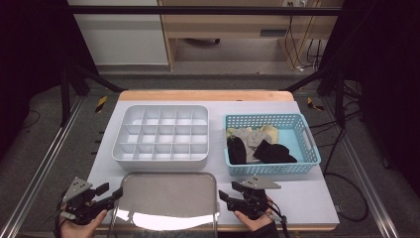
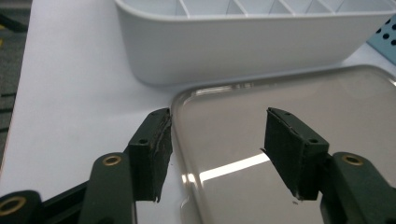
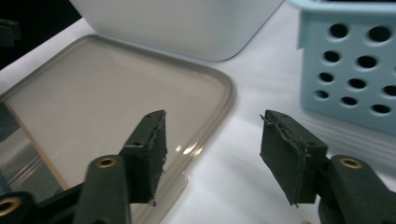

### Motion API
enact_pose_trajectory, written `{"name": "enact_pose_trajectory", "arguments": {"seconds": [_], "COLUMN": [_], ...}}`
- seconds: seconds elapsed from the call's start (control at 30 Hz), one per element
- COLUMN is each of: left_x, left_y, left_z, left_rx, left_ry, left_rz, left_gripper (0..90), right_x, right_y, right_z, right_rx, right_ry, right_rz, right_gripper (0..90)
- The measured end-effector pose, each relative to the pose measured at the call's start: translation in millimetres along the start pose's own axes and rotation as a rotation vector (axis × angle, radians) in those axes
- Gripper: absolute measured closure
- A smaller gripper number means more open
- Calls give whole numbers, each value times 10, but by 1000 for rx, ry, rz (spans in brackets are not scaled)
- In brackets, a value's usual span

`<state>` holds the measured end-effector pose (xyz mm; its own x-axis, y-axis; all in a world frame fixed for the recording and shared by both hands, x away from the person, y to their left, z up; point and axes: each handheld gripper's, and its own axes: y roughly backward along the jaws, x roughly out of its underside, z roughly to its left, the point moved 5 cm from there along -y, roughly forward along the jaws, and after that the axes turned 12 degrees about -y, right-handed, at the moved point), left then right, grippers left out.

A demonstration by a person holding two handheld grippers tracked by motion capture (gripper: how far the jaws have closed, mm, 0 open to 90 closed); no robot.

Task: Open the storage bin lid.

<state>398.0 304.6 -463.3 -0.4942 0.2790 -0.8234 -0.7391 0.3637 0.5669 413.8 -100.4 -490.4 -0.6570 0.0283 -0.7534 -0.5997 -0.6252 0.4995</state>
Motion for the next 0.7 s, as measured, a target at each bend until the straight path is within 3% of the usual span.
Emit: {"name": "enact_pose_trajectory", "arguments": {"seconds": [0.1, 0.33, 0.53, 0.7], "left_x": [-96, -250, -161, -66], "left_y": [-40, -167, -270, -260], "left_z": [-22, -101, -114, -67], "left_rx": [10, -18, -20, -34], "left_ry": [9, 2, -7, -13], "left_rz": [-15, -58, -68, -72], "left_gripper": [388, 377, 376, 387], "right_x": [-32, -116, -252, -380], "right_y": [35, 120, 242, 333], "right_z": [-16, -44, -108, -192], "right_rx": [-4, -6, 10, 51], "right_ry": [15, 45, 53, 22], "right_rz": [-17, -36, -84, -125], "right_gripper": [400, 399, 397, 403]}}
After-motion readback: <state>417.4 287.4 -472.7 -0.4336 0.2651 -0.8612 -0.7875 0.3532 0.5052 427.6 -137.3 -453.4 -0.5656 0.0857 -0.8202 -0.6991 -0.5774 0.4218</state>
